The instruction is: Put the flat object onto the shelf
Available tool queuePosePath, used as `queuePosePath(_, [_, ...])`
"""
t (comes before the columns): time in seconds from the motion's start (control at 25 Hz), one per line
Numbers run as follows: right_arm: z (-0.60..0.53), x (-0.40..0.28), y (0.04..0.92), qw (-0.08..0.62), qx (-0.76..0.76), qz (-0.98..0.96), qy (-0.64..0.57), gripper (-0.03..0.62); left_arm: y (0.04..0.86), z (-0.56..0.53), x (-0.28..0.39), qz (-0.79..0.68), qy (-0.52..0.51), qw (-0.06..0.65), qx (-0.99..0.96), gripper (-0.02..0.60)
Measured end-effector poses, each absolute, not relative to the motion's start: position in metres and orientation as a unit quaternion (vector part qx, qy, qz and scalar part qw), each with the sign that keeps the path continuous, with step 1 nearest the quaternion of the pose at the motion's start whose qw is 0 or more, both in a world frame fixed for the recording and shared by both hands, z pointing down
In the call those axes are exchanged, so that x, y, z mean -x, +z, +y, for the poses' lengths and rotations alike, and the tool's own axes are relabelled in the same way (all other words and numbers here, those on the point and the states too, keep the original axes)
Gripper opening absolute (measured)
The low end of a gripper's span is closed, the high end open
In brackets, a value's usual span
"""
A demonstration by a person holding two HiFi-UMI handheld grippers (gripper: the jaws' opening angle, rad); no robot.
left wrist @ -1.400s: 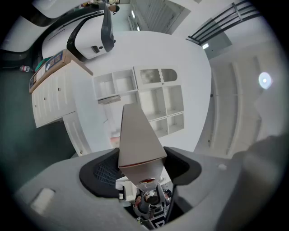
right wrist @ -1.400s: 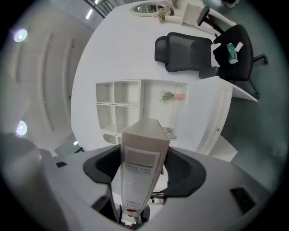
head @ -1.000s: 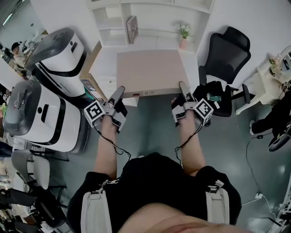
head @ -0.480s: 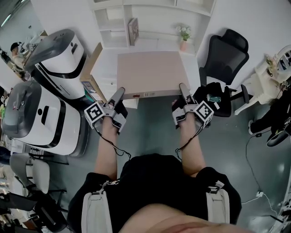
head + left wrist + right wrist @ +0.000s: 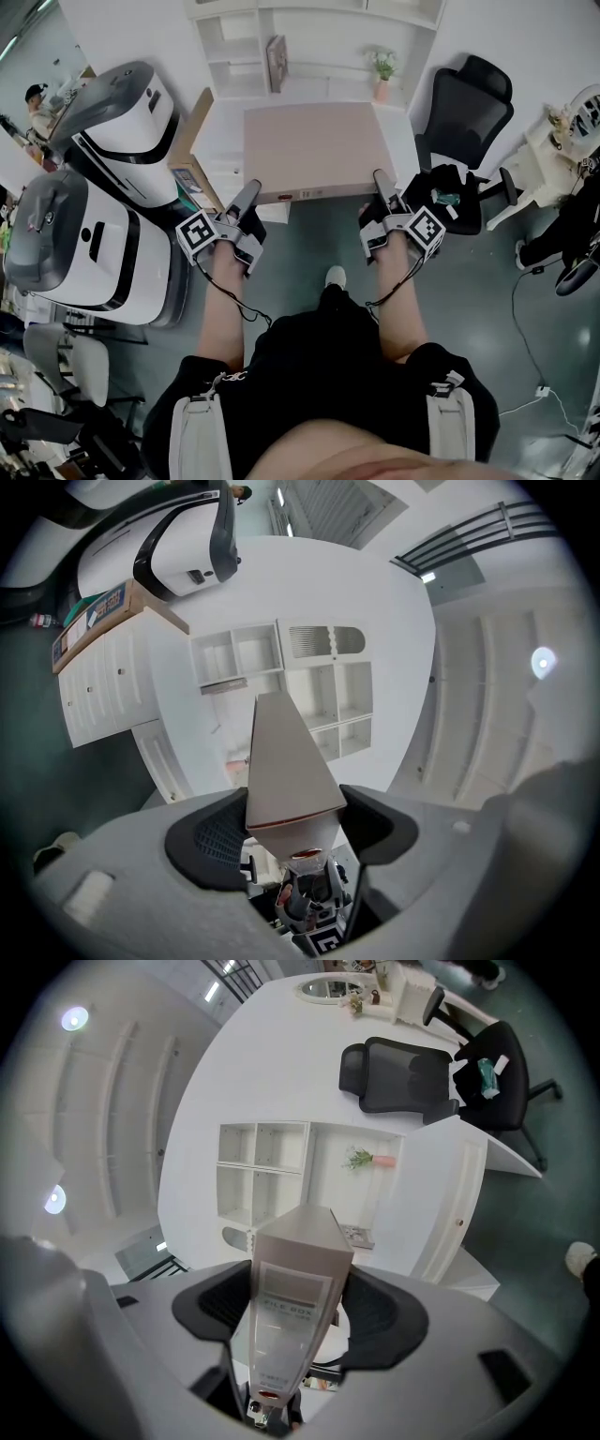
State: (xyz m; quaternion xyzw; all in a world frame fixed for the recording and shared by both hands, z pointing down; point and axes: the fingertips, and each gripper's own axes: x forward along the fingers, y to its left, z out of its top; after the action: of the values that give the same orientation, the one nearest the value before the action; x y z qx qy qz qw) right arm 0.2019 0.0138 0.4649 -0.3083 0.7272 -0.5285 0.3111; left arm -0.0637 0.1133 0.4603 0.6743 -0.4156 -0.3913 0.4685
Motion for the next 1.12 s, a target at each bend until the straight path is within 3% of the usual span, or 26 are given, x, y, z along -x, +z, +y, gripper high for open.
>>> queuePosePath(0.6, [-0.059, -0.156, 0.46, 0.318, 0.282, 0.74, -0.521, 0.298, 0.454, 0.046, 0.106, -0.419, -0.393, 0.451, -0.683, 0.304])
queuePosePath(1.12, [-0.218, -0.142, 0.47, 0.31, 0.28, 0.733, -0.537, 0.298, 0.456, -0.111, 0.119, -0.431, -0.382, 0.455, -0.679, 0.304])
